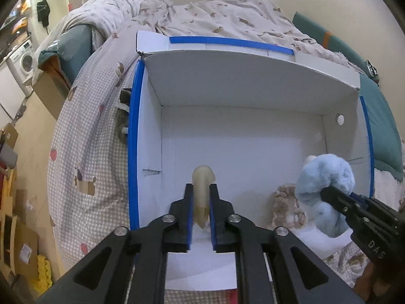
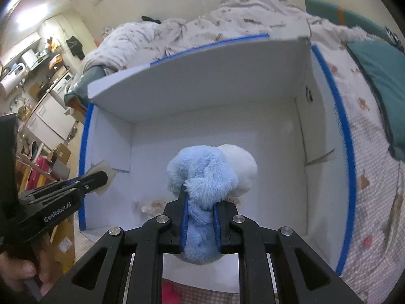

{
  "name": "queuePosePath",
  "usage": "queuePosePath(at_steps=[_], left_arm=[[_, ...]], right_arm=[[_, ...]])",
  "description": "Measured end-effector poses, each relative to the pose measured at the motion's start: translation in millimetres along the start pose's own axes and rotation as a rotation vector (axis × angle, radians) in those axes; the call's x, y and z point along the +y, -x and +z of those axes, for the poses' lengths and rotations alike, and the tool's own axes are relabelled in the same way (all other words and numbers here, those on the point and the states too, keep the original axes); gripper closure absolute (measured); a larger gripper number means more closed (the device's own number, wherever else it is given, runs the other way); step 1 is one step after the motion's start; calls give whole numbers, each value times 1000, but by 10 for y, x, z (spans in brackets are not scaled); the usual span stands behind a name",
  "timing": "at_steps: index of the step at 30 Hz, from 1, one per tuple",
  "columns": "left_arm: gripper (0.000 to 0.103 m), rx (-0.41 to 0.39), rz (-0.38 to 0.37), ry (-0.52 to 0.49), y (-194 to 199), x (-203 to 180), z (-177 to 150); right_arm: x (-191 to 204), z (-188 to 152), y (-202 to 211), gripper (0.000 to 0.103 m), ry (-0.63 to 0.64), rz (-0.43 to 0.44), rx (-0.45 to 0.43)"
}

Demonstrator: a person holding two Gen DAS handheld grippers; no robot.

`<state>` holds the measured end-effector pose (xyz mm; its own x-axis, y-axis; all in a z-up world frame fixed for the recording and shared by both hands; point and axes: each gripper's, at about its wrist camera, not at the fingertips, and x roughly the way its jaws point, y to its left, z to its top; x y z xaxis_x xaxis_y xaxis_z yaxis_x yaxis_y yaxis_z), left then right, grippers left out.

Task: Organize soft objects
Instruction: 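Carry the blue fluffy scrunchie with the right tool over the box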

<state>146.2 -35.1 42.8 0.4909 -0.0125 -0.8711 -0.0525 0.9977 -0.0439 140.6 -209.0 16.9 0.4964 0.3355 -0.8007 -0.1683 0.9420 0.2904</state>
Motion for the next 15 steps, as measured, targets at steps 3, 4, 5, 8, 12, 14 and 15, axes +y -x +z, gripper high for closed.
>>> queuePosePath(at_steps=[3,4,5,8,12,14,15], left_arm=[[92,0,24,-11,-54,-9,-38],[92,6,24,-15,-76,-12,-53],[92,8,22,-16,-89,-10,-71],[92,8,16,-10,-99,6,-100],[92,6,12,-8,-98,2,-120],[92,2,13,-9,-89,1,-121],[92,2,13,-10,-87,2,-122]], right_arm=[[31,-4,-89,86,8,-18,26],[40,-9,-115,86,9,-19,37],[45,-10,-135,86,7,-18,45],[51,-22,-190,85,1,-25,68],[54,-22,-201,85,4,-20,75],[52,-22,-211,85,5,-19,78],[51,-24,-215,85,5,-21,80]])
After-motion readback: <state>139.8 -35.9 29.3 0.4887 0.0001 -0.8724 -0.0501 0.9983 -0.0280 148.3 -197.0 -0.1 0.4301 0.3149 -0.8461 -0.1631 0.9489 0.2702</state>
